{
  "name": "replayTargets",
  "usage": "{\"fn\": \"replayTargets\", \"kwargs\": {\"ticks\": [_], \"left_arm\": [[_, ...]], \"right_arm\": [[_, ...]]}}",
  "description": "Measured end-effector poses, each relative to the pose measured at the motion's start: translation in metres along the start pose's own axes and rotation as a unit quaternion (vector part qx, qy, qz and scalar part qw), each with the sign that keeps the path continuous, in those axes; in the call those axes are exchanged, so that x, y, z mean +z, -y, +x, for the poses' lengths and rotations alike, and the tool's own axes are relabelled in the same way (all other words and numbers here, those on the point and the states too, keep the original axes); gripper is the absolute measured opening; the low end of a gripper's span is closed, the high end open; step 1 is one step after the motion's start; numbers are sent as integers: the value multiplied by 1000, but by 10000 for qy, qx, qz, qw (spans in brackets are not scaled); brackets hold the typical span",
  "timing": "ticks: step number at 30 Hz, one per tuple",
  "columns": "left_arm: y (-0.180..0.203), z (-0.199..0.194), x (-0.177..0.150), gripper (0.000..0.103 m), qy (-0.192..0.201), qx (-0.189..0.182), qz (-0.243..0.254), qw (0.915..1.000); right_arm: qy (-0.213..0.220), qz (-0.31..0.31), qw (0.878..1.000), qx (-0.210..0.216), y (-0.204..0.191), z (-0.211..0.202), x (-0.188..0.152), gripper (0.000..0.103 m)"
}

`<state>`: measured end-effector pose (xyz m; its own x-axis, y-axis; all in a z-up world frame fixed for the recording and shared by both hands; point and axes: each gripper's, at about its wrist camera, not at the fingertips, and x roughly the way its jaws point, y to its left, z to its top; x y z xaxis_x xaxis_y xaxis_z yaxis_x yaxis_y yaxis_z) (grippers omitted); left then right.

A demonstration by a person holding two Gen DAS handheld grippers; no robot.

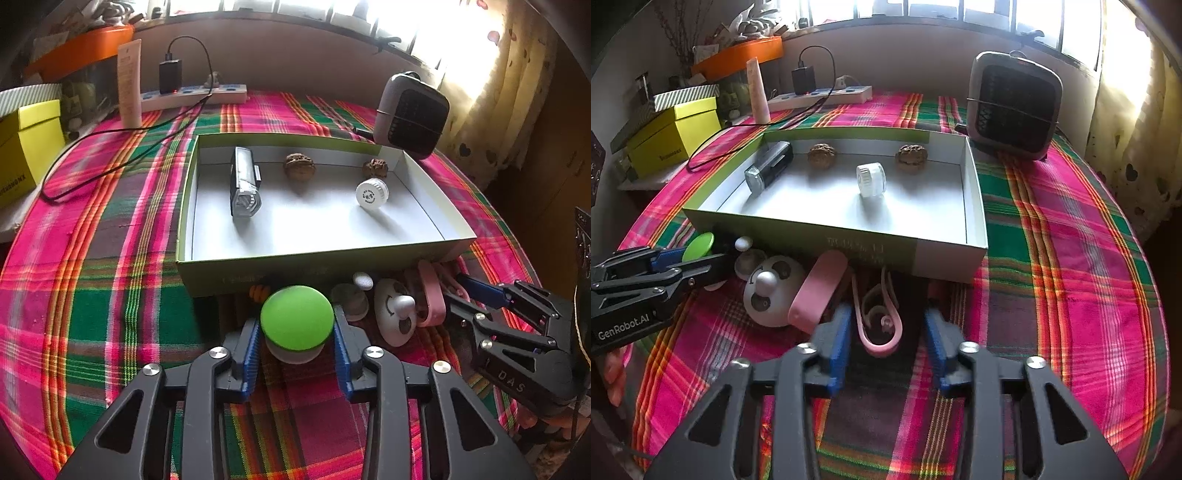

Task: Organize objects
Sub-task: 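Grasp the pink curled clip with the right gripper while the left gripper holds the green toy, then lift the green toy and pink clip and carry both over the box lid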

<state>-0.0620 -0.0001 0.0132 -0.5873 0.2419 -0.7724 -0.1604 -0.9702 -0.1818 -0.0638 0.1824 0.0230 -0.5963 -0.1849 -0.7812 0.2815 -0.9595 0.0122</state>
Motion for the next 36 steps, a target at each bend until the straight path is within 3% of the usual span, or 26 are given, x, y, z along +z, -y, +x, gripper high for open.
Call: {"fn": "replayTargets", "kwargs": {"ticks": [6, 12, 16, 36], "left_arm": [[-1, 0, 0, 30, 10, -6, -10, 10000], [-2, -2, -1, 29, 25, 10, -25, 10000], [-1, -6, 0, 15, 102, 71, 43, 9999], [0, -13, -5, 15, 164, 71, 32, 9998]], "right_arm": [[7, 2, 10000, -16, -1, 0, -1, 25], [8, 2, 10000, -22, -1, -1, -1, 25], [10, 13, 10000, -17, -1, -2, -2, 25], [49, 59, 10000, -37, -3, -7, -7, 25]]}}
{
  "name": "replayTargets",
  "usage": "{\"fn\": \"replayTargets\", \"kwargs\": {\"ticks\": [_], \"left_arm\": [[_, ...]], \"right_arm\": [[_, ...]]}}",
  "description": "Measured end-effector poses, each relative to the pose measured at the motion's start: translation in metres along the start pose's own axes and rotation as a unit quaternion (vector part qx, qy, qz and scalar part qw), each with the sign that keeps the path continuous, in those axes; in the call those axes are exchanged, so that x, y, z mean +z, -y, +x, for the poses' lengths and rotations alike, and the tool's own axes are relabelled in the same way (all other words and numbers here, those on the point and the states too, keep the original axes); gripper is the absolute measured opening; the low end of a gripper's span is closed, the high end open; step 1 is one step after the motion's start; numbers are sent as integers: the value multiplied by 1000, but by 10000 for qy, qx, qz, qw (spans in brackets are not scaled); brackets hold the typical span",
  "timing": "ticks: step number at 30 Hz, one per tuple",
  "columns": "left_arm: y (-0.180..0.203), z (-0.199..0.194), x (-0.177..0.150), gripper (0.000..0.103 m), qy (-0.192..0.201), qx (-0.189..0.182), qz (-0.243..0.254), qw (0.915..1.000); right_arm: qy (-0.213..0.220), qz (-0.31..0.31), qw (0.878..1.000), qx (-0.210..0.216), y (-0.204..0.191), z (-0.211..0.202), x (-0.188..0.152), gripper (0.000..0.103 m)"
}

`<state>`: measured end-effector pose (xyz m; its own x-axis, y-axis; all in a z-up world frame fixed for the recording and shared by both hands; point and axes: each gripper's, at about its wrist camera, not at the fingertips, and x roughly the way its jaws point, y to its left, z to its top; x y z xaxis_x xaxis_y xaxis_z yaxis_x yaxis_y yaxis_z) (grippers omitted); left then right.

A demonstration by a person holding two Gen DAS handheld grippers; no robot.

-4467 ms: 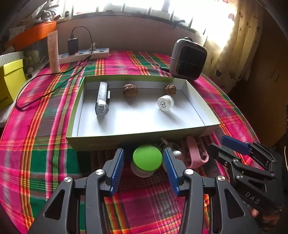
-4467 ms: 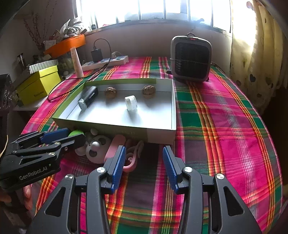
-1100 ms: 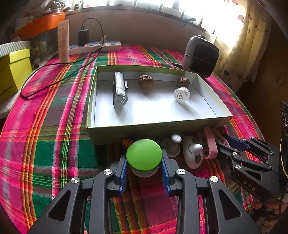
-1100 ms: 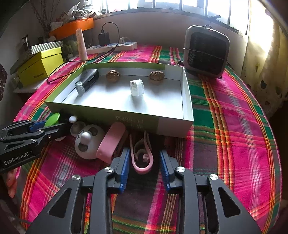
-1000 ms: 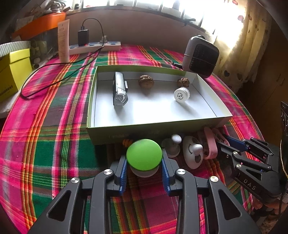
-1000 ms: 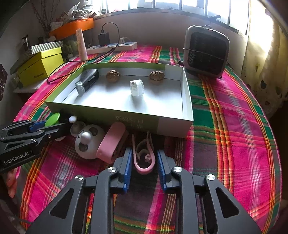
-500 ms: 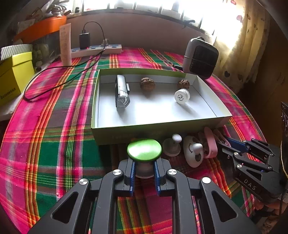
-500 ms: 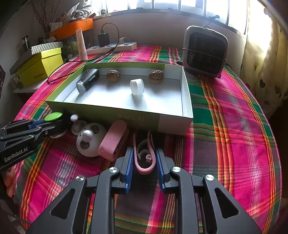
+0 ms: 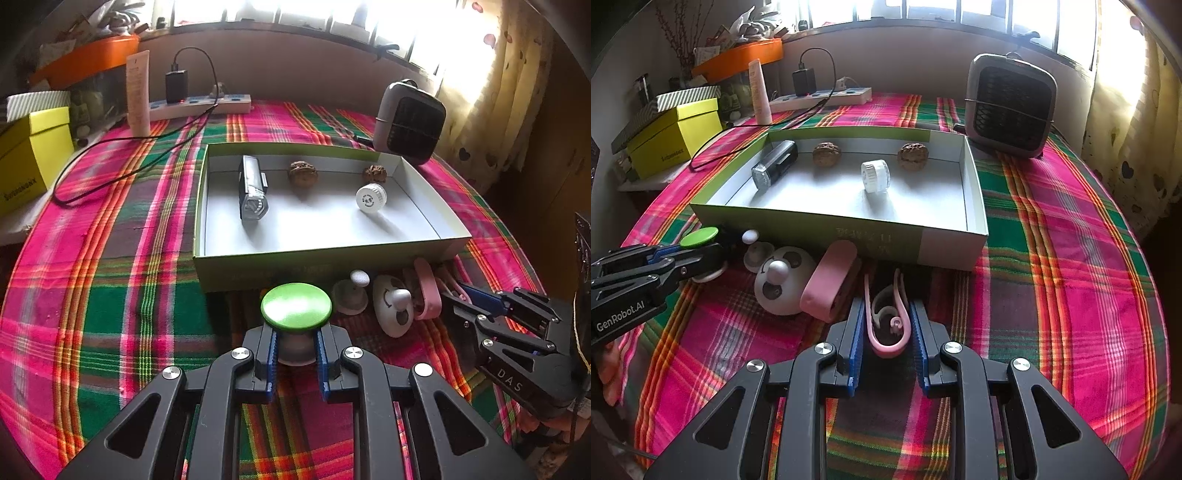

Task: Organize objects
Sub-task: 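Lift the green toy and pink clip and carry both over the box lid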

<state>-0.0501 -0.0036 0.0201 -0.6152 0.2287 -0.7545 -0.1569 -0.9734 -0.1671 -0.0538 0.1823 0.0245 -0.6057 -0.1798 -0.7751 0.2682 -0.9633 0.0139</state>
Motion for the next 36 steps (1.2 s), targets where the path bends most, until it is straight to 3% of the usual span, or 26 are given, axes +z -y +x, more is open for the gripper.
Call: {"fn": "replayTargets", "kwargs": {"ticks": [36], "left_arm": [[15, -29, -16, 15, 233, 83, 266, 9993]], "right_arm": [[261, -23, 9996, 128, -15, -28, -8, 25]]}}
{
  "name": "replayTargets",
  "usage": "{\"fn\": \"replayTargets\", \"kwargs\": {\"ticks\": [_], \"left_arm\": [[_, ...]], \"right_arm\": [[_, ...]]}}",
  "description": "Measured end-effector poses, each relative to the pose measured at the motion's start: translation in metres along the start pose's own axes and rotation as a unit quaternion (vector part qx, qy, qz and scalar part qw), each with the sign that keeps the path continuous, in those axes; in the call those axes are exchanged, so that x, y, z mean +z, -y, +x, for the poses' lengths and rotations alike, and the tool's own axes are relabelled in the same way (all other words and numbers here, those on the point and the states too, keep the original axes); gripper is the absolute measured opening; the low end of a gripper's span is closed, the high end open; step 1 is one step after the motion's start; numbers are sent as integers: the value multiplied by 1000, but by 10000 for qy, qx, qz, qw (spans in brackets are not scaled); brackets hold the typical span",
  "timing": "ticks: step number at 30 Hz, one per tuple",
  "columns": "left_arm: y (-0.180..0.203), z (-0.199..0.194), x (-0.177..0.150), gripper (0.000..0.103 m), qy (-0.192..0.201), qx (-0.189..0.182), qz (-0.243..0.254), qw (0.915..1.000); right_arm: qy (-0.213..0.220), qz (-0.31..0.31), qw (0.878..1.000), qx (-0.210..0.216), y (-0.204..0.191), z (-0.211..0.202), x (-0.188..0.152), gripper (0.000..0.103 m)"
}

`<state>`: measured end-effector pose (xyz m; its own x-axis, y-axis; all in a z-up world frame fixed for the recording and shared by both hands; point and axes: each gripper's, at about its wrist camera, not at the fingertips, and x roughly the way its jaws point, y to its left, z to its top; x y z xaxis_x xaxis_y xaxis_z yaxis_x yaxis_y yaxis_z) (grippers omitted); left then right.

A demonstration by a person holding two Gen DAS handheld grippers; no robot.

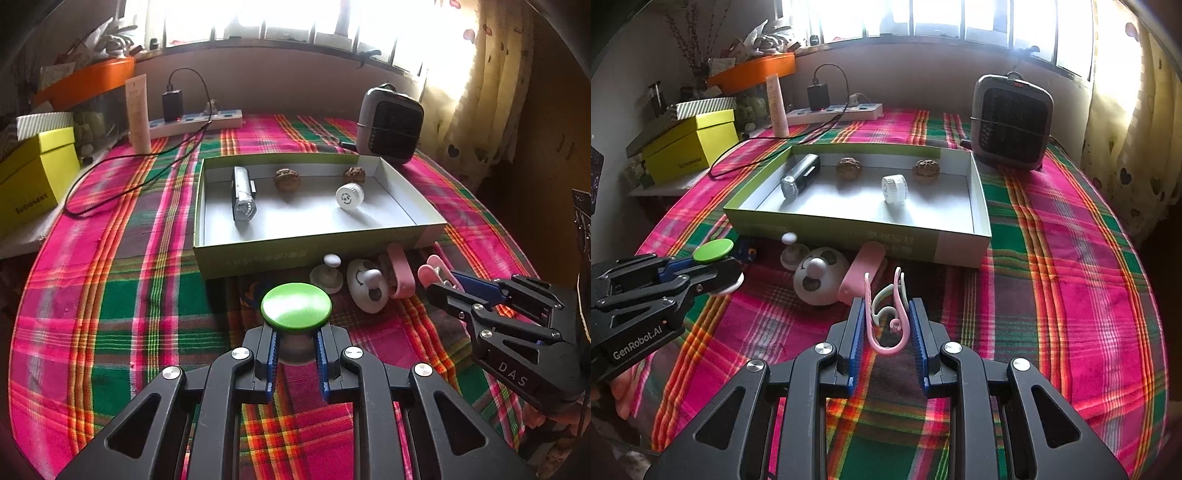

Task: Organize objects
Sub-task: 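Lift the green toy and pink clip and carry both over the box lid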

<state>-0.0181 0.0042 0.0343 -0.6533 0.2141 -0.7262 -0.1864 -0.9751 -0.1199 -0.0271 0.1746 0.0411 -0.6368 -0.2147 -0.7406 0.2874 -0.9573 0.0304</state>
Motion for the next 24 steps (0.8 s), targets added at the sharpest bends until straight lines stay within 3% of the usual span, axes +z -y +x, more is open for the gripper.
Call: {"fn": "replayTargets", "kwargs": {"ticks": [24], "left_arm": [[-3, -13, 16, 15, 217, -64, -76, 9997]], "right_arm": [[282, -21, 9994, 185, -3, -12, 19, 25]]}}
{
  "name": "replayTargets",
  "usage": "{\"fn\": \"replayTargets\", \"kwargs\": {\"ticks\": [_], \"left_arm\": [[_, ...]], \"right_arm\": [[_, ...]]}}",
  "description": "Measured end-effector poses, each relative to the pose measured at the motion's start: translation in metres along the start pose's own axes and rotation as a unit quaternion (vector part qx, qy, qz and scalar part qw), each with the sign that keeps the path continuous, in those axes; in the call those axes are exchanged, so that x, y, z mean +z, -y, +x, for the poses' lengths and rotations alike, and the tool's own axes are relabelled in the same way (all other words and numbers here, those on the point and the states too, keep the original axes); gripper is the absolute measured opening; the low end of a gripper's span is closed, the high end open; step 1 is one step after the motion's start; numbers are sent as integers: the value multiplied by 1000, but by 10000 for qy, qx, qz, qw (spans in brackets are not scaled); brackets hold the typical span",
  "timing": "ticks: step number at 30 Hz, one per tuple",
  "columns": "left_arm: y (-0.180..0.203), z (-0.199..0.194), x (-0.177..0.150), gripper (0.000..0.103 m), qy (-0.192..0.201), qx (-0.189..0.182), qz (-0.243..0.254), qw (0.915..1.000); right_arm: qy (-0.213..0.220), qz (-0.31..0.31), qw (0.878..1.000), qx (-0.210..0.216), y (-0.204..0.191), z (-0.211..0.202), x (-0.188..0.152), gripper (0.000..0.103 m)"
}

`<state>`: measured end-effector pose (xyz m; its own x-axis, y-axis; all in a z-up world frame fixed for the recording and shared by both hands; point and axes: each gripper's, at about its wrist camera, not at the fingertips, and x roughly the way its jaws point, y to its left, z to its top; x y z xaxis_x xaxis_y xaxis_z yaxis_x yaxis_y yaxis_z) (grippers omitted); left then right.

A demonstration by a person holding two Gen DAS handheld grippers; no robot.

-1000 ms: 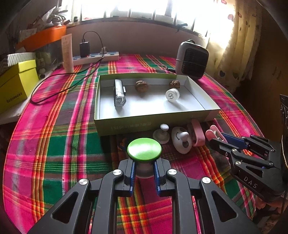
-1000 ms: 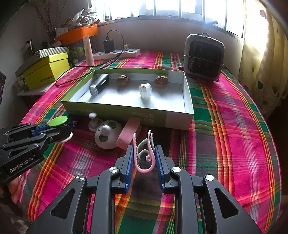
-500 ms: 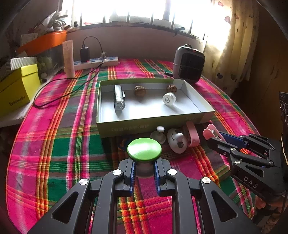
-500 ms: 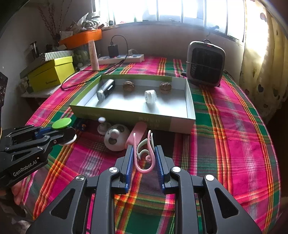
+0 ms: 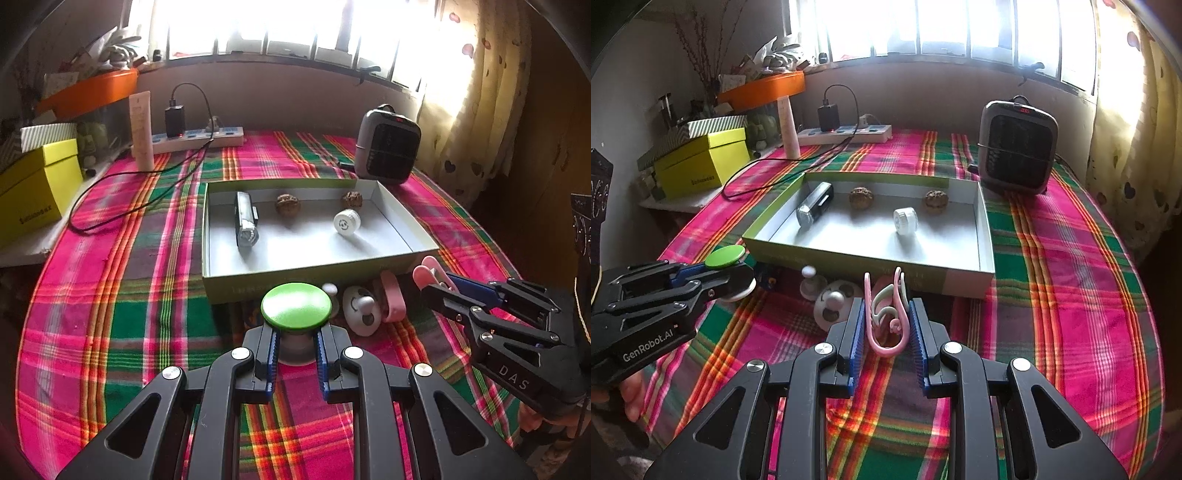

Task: Organize objects
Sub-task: 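Lift the green toy and pink clip and carry both over the box lid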

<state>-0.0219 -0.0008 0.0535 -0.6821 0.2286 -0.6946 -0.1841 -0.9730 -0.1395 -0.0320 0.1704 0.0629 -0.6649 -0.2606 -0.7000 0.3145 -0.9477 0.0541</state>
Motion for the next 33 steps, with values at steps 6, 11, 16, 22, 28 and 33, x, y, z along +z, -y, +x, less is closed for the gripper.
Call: {"fn": "replayTargets", "kwargs": {"ticks": [6, 11, 16, 22, 28, 33], "left_arm": [[-1, 5, 9, 15, 8, 8, -19, 10000], [-2, 10, 15, 15, -6, 3, -20, 10000], [-2, 13, 23, 15, 36, -5, -43, 10000], [-4, 20, 34, 15, 86, 11, -53, 9999], [-8, 29, 40, 15, 61, 47, -97, 9999], [-11, 38, 44, 15, 35, 51, -172, 9998]], "right_arm": [[22, -21, 10000, 36, 0, 4, 9, 25], [27, -20, 10000, 43, 1, 7, 14, 25], [42, -39, 9999, 99, 2, 13, 25, 25], [17, -118, 9997, 195, -1, 25, 39, 25], [-36, -156, 9995, 289, -3, 38, 50, 25], [-63, -159, 9993, 335, -3, 50, 60, 25]]}}
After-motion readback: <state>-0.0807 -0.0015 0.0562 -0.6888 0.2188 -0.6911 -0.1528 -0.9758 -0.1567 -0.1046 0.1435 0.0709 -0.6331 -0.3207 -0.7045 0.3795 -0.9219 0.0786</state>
